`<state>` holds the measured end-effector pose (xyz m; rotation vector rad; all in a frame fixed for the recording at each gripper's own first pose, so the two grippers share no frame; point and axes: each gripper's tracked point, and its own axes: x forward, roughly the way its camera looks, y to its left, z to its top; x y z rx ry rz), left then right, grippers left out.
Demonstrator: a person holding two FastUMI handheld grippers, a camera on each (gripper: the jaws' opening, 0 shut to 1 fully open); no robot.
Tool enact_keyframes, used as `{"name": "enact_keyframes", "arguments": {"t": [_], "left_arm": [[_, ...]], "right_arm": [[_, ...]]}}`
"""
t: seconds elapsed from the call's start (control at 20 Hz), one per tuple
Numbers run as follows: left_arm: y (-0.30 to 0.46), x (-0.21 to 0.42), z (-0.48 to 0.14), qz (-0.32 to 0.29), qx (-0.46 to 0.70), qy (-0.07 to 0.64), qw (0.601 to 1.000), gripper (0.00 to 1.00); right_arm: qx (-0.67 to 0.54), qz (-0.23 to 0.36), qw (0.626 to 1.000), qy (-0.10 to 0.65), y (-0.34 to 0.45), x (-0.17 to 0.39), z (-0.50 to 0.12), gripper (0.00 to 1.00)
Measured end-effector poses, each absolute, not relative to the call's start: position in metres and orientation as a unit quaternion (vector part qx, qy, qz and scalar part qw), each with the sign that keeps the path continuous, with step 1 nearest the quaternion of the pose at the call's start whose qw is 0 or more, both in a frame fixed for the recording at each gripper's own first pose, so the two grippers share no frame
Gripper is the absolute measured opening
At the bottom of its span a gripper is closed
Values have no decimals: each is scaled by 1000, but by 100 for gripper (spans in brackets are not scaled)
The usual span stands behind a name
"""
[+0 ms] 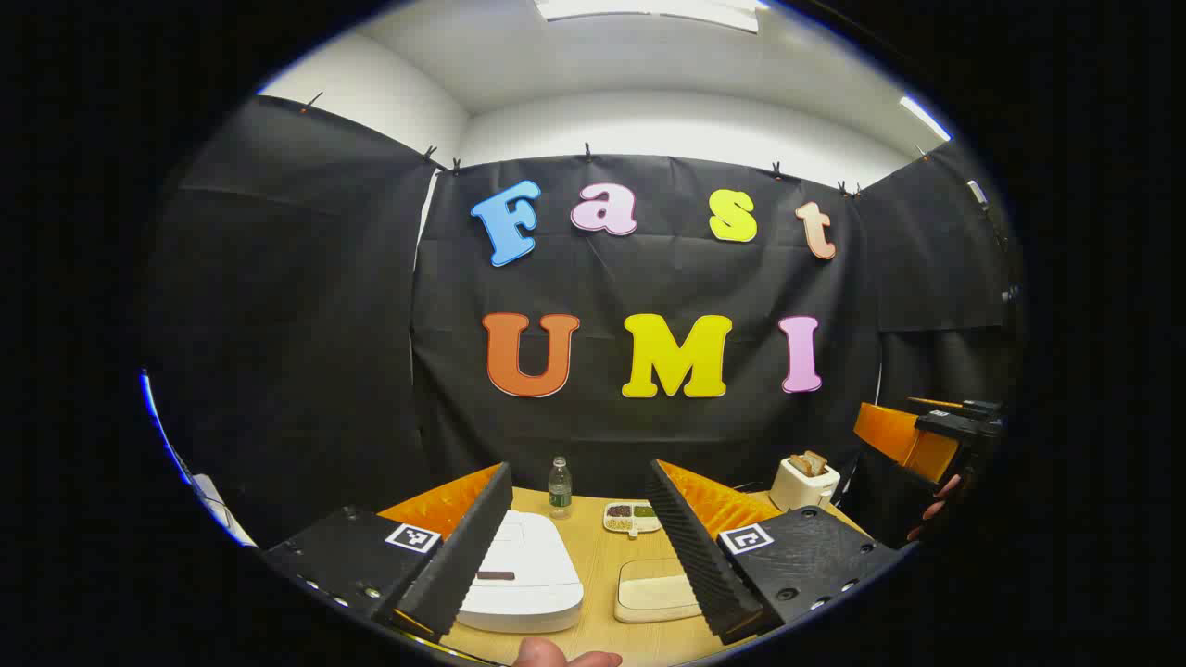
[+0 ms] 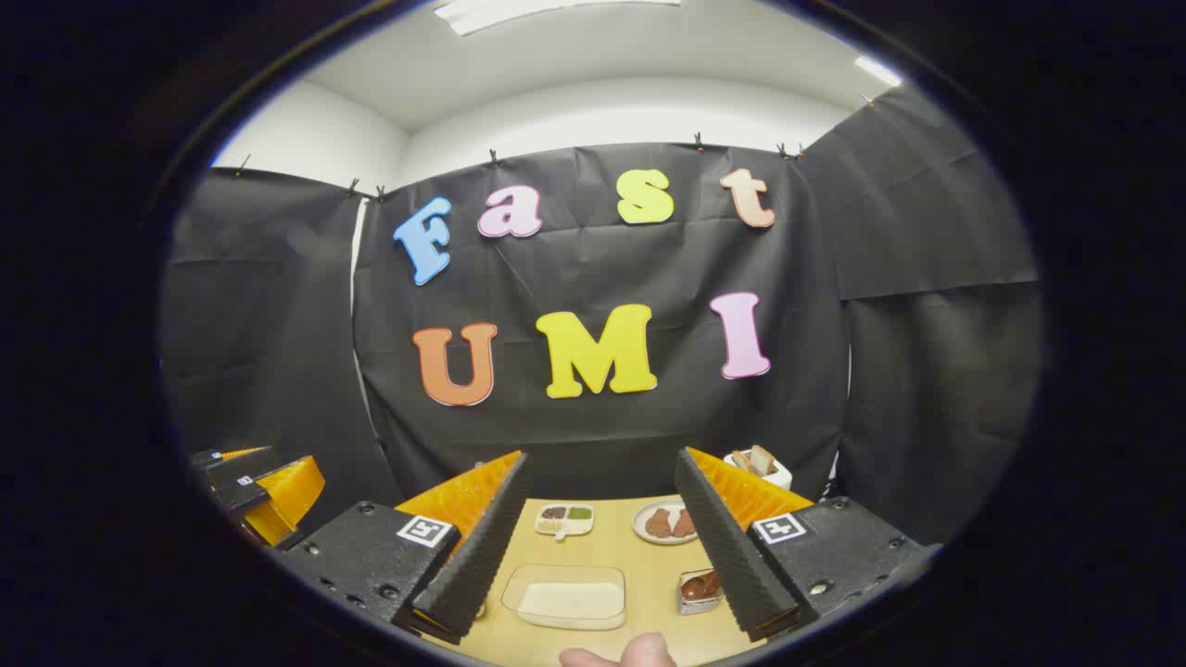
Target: Close the left gripper, press the button to open the rice cooker; take a wooden spoon from the chopstick holder with the right hand, scoop a spoonful of rice and pour it into the rice cooker, then put the wooden spoon back into the chopstick holder.
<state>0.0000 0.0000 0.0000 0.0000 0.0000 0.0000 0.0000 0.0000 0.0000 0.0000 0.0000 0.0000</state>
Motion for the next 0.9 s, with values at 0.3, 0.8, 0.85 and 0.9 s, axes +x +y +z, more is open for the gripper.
{"name": "enact_keyframes", "arguments": {"t": [0.3, 0.8, 0.85, 0.9], "left_arm": [[3, 0, -1, 9, -1, 5, 1000, 94], [6, 0, 0, 11, 1, 3, 1000, 94], [6, 1, -1, 11, 2, 5, 1000, 94], [6, 1, -2, 12, 2, 7, 1000, 94]], "right_arm": [[-2, 2, 1000, 5, -3, 5, -3, 96], [3, 2, 1000, 10, -7, 10, -11, 100], [4, 1, 1000, 10, -9, 11, -12, 100], [4, 1, 1000, 9, -9, 12, -12, 100]]}}
